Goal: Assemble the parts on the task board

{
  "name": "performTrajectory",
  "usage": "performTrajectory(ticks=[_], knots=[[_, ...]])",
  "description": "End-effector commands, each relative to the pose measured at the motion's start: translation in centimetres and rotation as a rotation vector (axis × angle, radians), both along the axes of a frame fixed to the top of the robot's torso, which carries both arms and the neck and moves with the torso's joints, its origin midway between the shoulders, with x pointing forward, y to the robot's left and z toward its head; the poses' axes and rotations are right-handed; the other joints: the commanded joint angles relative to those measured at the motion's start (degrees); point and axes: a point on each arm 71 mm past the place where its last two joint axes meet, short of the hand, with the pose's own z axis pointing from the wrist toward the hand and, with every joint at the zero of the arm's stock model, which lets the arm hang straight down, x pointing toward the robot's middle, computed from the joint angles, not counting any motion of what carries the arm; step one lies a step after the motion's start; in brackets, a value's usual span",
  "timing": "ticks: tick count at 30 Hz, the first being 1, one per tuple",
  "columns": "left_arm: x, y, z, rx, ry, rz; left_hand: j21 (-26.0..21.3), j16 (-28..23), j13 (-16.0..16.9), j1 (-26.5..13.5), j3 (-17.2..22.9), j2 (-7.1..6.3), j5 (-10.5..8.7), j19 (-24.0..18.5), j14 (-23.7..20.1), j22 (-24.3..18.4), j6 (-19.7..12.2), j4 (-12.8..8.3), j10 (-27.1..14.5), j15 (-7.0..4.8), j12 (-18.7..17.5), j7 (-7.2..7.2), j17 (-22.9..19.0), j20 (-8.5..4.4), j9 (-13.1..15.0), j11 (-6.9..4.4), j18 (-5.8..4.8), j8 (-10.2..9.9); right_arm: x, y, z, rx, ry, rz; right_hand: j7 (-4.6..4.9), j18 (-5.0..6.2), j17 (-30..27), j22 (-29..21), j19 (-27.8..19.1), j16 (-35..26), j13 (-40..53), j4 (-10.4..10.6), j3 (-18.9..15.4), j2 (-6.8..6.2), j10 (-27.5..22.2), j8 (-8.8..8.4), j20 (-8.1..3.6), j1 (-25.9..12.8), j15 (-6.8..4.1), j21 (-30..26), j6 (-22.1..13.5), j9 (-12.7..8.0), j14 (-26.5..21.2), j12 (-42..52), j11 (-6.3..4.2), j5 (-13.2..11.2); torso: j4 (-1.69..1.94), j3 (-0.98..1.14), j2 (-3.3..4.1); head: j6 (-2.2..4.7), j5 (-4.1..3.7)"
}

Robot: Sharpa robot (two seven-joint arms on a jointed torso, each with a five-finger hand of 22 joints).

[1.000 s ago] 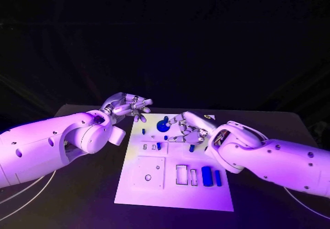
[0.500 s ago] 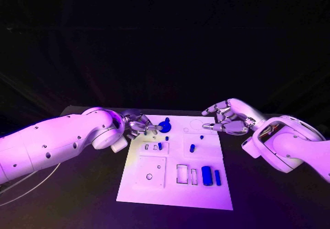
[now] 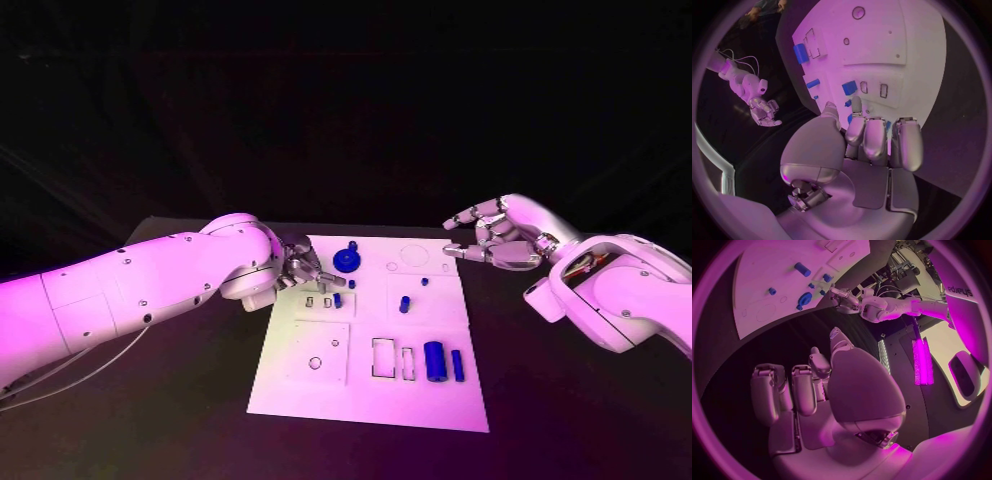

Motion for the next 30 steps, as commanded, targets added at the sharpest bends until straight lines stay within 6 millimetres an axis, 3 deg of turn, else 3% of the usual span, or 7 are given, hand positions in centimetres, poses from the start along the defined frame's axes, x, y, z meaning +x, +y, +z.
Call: performTrajectory(ticks=[1, 8, 16, 22, 30], knots=[[0.1, -0.1, -0.2, 0.094, 0.02, -0.011, 0.3, -0.1, 0.1, -0.6, -0.5, 0.25, -0.2, 0.5, 0.6, 0.4, -0.5, 0.0, 0.0, -0.49, 0.2, -0.06, 0.1, 0.12, 0.8, -0.18, -0.93, 0.5, 0.2, -0.1, 0.0, 0.006, 0.015, -0.014, -0.12, 0.79, 5.6, 11.0, 2.3, -0.2, 0.1, -0.1, -0.4, 0.32, 0.3, 0.31, -0.51, -0.3, -0.32, 0.1, 0.3, -0.1, 3.6, 0.2, -0.08, 0.3, -0.05, -0.03, 0.03, -0.46, -0.14], [0.3, -0.7, -0.3, 0.108, 0.029, -0.025, 0.4, -0.2, 0.2, -0.7, -0.8, 0.35, -0.24, 0.5, 0.6, 0.5, -0.7, 0.0, 0.0, -0.5, 0.3, -0.08, 0.1, 0.12, 1.3, -0.2, -0.94, 0.8, 0.4, -0.3, -0.1, 0.002, 0.018, -0.022, -0.12, 0.78, 5.5, 11.0, 2.3, -0.3, 0.1, -0.1, -0.5, 0.3, 0.4, 0.3, -0.53, -0.4, -0.33, 0.1, 0.3, -0.1, 3.6, 0.3, -0.08, 0.3, 0.1, -0.02, 0.07, -0.68, -0.26], [0.5, -1.6, -0.4, 0.12, 0.046, -0.048, 0.5, -0.3, 0.2, -0.4, -1.7, 0.82, -0.23, 0.5, 0.6, 0.8, -1.6, -0.1, -0.1, -0.51, 0.2, -0.1, 0.2, 0.13, 3.1, -0.23, -0.98, 1.7, 0.5, -0.2, -0.1, 0.0, 0.022, -0.023, -0.11, 0.78, 5.4, 11.0, 2.3, -0.3, 0.1, 0.0, -0.6, 0.28, 0.4, 0.28, -0.54, -0.5, -0.34, 0.1, 0.2, -0.2, 3.6, 0.3, -0.08, 0.3, 0.0, -0.08, 0.1, -0.77, -0.23], [0.6, -2.1, -0.5, 0.119, 0.047, -0.057, 0.6, -0.3, 0.3, -0.3, -1.7, 0.89, -0.23, 0.5, 0.7, 0.8, -1.7, -0.1, -0.1, -0.51, 0.3, -0.09, 0.2, 0.13, 3.3, -0.23, -0.99, 1.8, 0.6, -0.2, -0.2, -0.002, 0.025, -0.023, -0.11, 0.78, 5.4, 11.0, 2.3, -0.3, 0.1, 0.0, -0.6, 0.28, 0.4, 0.28, -0.54, -0.5, -0.34, 0.1, 0.2, -0.2, 3.6, 0.3, -0.08, 0.3, -0.02, 0.01, 0.09, -0.92, -0.12], [0.7, -2.4, -0.7, 0.129, 0.062, -0.067, 0.7, -0.4, 0.3, 0.9, -2.0, 1.36, -0.23, 0.5, 0.7, 1.0, -2.4, -0.2, -0.2, -0.49, 0.2, -0.07, 0.3, 0.16, 4.6, -0.2, -1.01, 2.4, 0.7, -0.1, -0.2, -0.005, 0.03, -0.022, -0.11, 0.82, 5.3, 10.9, 2.3, -0.5, 0.0, 0.0, -0.7, 0.29, 0.4, 0.27, -0.55, -0.6, -0.34, 0.0, 0.1, -0.2, 3.5, 0.3, -0.08, 0.4, 0.07, 0.03, 0.09, -0.65, -0.38]])
